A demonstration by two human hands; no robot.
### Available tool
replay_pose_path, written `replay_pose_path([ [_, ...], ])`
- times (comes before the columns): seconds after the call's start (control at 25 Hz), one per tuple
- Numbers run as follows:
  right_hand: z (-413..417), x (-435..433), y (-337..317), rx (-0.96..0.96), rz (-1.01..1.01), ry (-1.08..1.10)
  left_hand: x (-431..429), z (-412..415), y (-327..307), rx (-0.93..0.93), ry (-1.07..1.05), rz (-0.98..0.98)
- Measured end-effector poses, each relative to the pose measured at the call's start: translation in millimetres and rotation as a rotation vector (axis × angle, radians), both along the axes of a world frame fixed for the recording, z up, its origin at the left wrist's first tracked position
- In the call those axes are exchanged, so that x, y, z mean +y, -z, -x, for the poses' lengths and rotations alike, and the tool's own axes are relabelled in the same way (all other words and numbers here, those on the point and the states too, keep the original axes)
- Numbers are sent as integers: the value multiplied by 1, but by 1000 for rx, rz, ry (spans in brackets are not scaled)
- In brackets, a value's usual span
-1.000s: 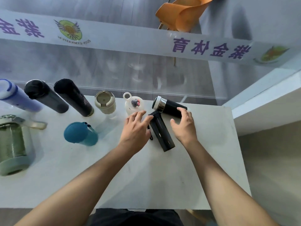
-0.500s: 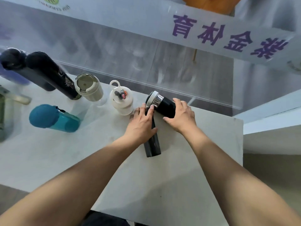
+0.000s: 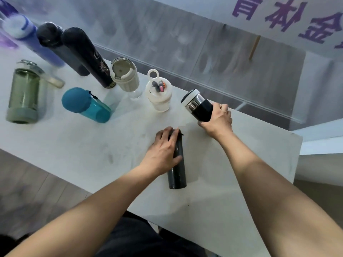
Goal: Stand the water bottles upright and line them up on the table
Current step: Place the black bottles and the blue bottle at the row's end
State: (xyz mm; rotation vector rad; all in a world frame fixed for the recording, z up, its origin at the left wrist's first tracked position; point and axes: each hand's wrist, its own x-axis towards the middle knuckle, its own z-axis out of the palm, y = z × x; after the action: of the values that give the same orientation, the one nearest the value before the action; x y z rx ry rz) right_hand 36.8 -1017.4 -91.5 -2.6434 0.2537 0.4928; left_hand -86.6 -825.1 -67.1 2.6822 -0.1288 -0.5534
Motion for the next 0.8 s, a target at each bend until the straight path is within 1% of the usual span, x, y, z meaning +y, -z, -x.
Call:
replay_pose_path([
  [0.12, 14, 8, -8, -158, -186, 45, 6, 3, -3, 3, -81, 16],
  [0.24, 21, 18, -15, -255, -323, 72, 9, 5, -2, 29, -115, 0],
  [0.32, 26, 23, -16, -252, -497, 92, 11, 7, 0, 37, -138, -6],
  [0.4, 30, 26, -12, -207, -656, 134, 13, 9, 1, 54, -150, -22],
  [0.6, 35, 28, 4, -214, -680, 162, 15, 12, 1, 84, -146, -16],
  [0.8, 31, 30, 5, -202, -683, 184, 13, 14, 1, 103, -137, -25],
])
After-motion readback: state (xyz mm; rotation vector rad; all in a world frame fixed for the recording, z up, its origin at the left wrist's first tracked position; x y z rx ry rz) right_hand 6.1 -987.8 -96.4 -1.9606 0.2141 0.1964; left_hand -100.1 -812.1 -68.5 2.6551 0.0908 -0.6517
